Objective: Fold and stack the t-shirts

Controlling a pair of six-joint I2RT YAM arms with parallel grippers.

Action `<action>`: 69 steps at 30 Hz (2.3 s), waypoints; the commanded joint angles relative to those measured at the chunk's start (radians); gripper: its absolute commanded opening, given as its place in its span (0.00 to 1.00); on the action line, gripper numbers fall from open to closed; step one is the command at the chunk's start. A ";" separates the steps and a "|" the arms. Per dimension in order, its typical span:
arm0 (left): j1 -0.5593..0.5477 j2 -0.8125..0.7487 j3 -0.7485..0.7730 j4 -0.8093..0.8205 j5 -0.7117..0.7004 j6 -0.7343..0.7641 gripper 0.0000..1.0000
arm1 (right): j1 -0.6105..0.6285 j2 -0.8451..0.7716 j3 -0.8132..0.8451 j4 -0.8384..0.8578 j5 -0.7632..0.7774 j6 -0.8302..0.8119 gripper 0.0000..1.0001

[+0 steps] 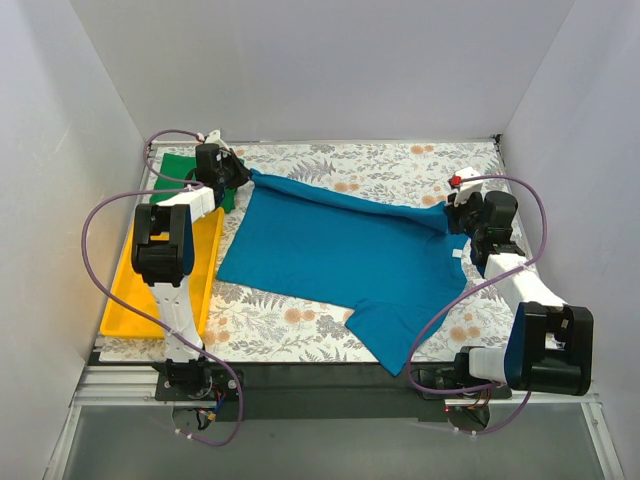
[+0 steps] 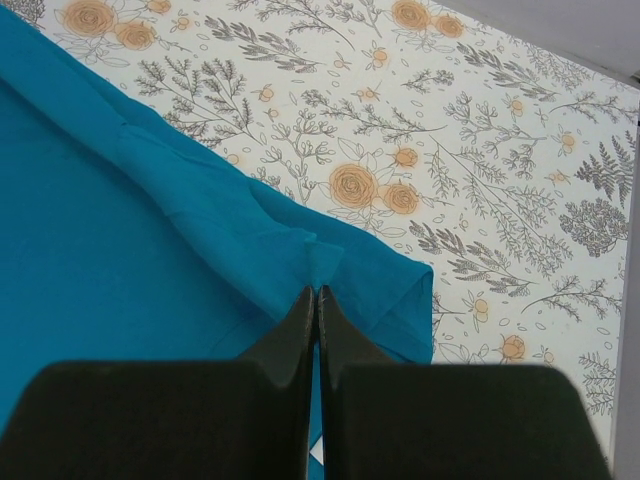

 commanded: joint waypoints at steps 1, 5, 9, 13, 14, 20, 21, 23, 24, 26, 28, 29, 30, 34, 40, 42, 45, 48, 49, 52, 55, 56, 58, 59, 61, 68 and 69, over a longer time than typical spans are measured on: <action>0.009 -0.101 -0.012 0.007 -0.009 0.021 0.00 | -0.005 -0.035 -0.005 0.009 -0.005 -0.009 0.01; 0.009 -0.113 -0.029 0.010 -0.012 0.022 0.00 | -0.010 -0.040 -0.008 0.006 -0.005 -0.013 0.01; 0.009 -0.132 -0.061 0.013 -0.015 0.026 0.00 | -0.013 -0.041 -0.015 0.004 -0.005 -0.019 0.01; 0.009 -0.170 -0.097 0.001 -0.021 0.022 0.15 | -0.016 -0.044 -0.031 0.003 -0.017 -0.029 0.01; 0.009 -0.184 -0.107 0.001 -0.024 0.022 0.21 | -0.016 -0.044 -0.035 0.004 -0.024 -0.034 0.01; 0.009 -0.374 -0.226 0.093 -0.065 -0.001 0.52 | -0.016 -0.049 -0.080 -0.004 -0.045 -0.066 0.01; 0.010 -0.392 -0.230 0.092 -0.073 -0.001 0.53 | -0.016 -0.055 -0.086 -0.005 -0.047 -0.068 0.01; 0.012 -0.441 -0.242 0.081 -0.085 0.003 0.53 | -0.016 -0.064 -0.103 -0.010 -0.062 -0.078 0.01; 0.013 -0.469 -0.247 0.067 -0.087 0.003 0.54 | -0.016 -0.075 -0.109 -0.010 -0.068 -0.080 0.01; 0.016 -0.497 -0.265 0.053 -0.085 0.009 0.55 | -0.016 -0.084 -0.114 -0.017 -0.094 -0.089 0.01; 0.018 -0.544 -0.287 0.035 -0.085 0.009 0.57 | -0.016 -0.089 -0.111 -0.027 -0.120 -0.097 0.01; 0.018 -0.563 -0.301 0.027 -0.085 0.007 0.58 | -0.016 -0.089 -0.104 -0.040 -0.131 -0.108 0.01; 0.018 -0.604 -0.333 0.021 -0.085 0.007 0.59 | -0.015 -0.089 -0.103 -0.048 -0.142 -0.112 0.01; 0.018 -0.727 -0.423 -0.009 -0.093 0.013 0.61 | -0.015 -0.094 -0.095 -0.091 -0.188 -0.154 0.01; 0.018 -0.912 -0.544 -0.068 -0.091 0.012 0.63 | -0.016 -0.110 -0.097 -0.145 -0.203 -0.224 0.01; 0.018 -0.958 -0.566 -0.088 -0.079 0.009 0.63 | -0.016 -0.113 -0.098 -0.168 -0.208 -0.241 0.01; 0.018 -1.001 -0.600 -0.109 -0.061 -0.002 0.63 | -0.015 -0.113 -0.097 -0.195 -0.221 -0.269 0.01; 0.018 -1.032 -0.623 -0.126 -0.044 -0.010 0.63 | -0.015 -0.110 -0.095 -0.224 -0.249 -0.296 0.01; 0.018 -1.040 -0.627 -0.131 -0.036 -0.010 0.63 | -0.015 -0.107 -0.094 -0.231 -0.263 -0.305 0.01; 0.018 -1.063 -0.643 -0.146 -0.024 -0.014 0.63 | -0.012 -0.095 -0.088 -0.252 -0.278 -0.321 0.01; 0.018 -1.084 -0.658 -0.158 -0.018 -0.014 0.63 | -0.009 -0.084 -0.078 -0.280 -0.300 -0.347 0.01; 0.018 -1.089 -0.663 -0.160 -0.019 -0.014 0.63 | -0.002 -0.083 -0.078 -0.292 -0.303 -0.353 0.01; 0.018 -1.098 -0.677 -0.163 -0.016 -0.014 0.64 | 0.004 -0.087 -0.081 -0.298 -0.310 -0.371 0.01; 0.018 -1.101 -0.680 -0.164 -0.013 -0.014 0.63 | 0.008 -0.090 -0.084 -0.298 -0.312 -0.375 0.01; 0.018 -1.109 -0.690 -0.166 -0.006 -0.014 0.63 | 0.013 -0.101 -0.089 -0.298 -0.312 -0.378 0.01; 0.018 -1.129 -0.723 -0.168 0.002 -0.011 0.63 | 0.033 -0.133 -0.100 -0.343 -0.324 -0.399 0.01; 0.018 -1.132 -0.726 -0.168 0.005 -0.010 0.63 | 0.036 -0.141 -0.101 -0.344 -0.326 -0.404 0.01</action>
